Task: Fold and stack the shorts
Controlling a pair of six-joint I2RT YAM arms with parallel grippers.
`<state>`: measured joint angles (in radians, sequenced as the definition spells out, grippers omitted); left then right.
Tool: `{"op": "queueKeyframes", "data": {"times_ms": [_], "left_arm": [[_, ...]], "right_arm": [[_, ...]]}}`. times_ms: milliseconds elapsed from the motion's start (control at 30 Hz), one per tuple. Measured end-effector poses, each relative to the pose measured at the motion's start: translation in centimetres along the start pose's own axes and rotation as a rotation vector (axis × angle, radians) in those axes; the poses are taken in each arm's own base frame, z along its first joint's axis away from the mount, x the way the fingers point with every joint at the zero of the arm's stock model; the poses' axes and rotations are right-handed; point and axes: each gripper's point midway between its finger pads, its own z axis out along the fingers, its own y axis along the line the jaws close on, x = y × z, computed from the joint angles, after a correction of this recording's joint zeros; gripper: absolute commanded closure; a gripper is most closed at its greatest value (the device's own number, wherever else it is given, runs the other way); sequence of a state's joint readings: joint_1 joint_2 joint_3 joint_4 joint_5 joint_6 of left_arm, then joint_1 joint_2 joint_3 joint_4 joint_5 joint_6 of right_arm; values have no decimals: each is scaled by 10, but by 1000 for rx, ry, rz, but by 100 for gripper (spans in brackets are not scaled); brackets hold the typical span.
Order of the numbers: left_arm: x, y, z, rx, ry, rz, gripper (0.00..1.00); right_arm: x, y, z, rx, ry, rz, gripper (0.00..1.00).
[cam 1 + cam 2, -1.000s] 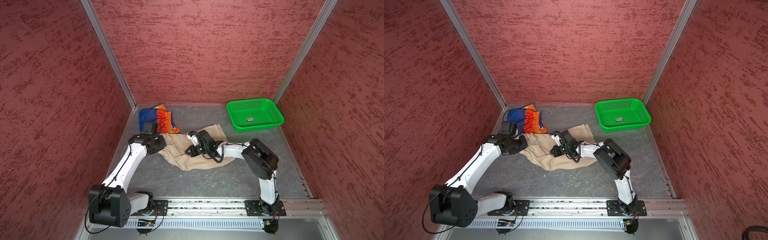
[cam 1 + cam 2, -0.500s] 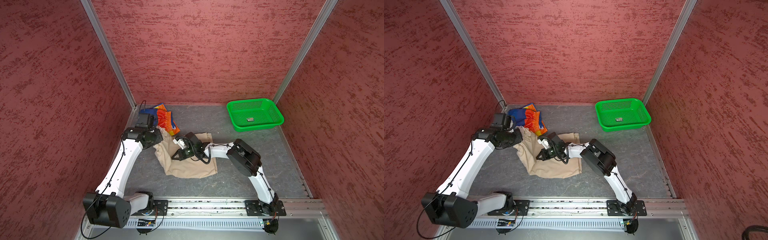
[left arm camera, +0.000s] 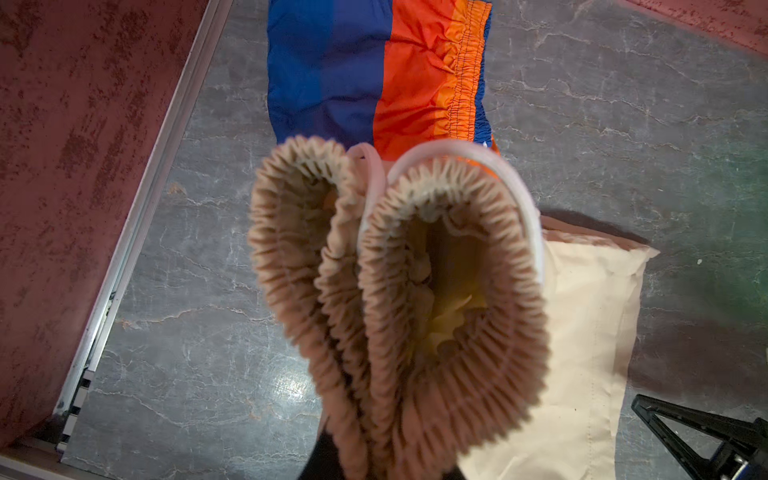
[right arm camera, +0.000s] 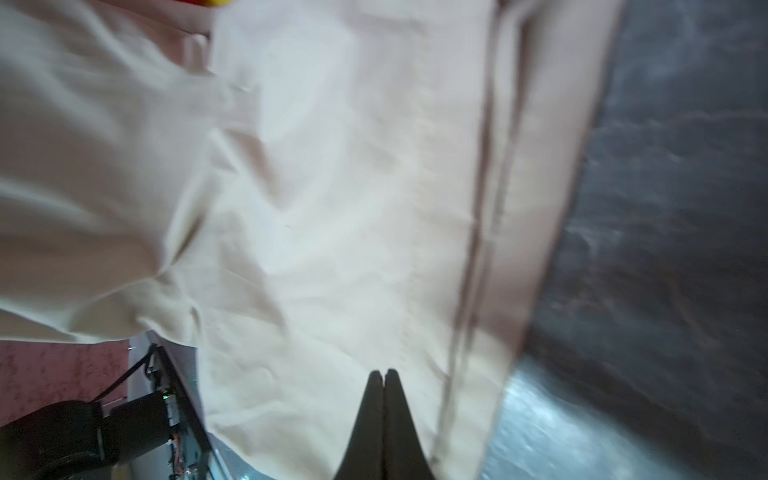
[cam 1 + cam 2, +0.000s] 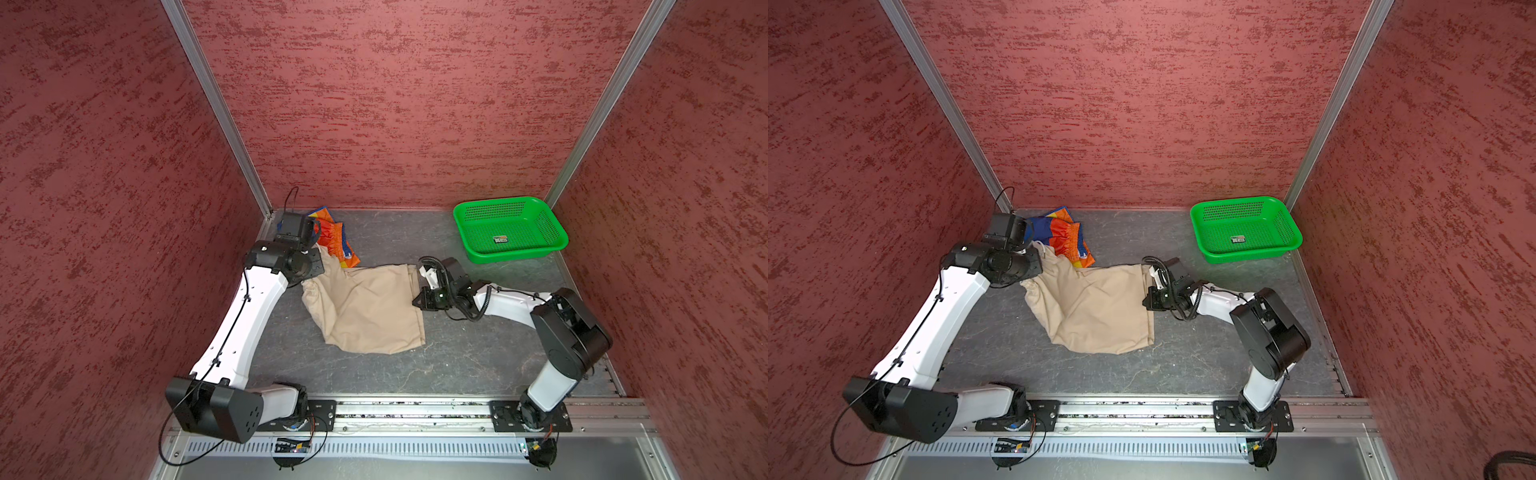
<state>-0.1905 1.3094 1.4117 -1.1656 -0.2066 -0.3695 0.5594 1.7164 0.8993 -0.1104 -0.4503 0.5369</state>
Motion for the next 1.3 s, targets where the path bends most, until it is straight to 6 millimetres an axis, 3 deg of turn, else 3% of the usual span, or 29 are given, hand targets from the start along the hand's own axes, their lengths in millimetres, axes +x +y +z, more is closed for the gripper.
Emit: {"op": "queueKeyframes", "data": {"times_ms": [167,267,467,767,900,967,1000,1033,1300], "left_arm": [[10,-31,2,16,26,57,79],[17,-54,1,42,37,79,73],[32,-96,6,97,63,80,71],[68,-158,53,135,194,75,73],[83,-183,63,150,234,96,72],[88,-195,64,165,244,103,34],[90,-201,64,176,247,102,22],[92,-207,65,193,252,101,2],[104,-248,60,380,318,66,1]], "right_arm": [[6,-16,6,32,21,28,100],[14,-27,14,44,41,43,100],[12,-23,18,8,23,35,100],[8,-21,22,-23,-6,35,100],[7,-20,25,-44,-18,31,100],[7,-19,25,-52,-23,30,100],[7,-19,26,-56,-26,28,100],[7,-19,26,-59,-28,27,100],[6,-22,24,-50,-43,22,100]]}}
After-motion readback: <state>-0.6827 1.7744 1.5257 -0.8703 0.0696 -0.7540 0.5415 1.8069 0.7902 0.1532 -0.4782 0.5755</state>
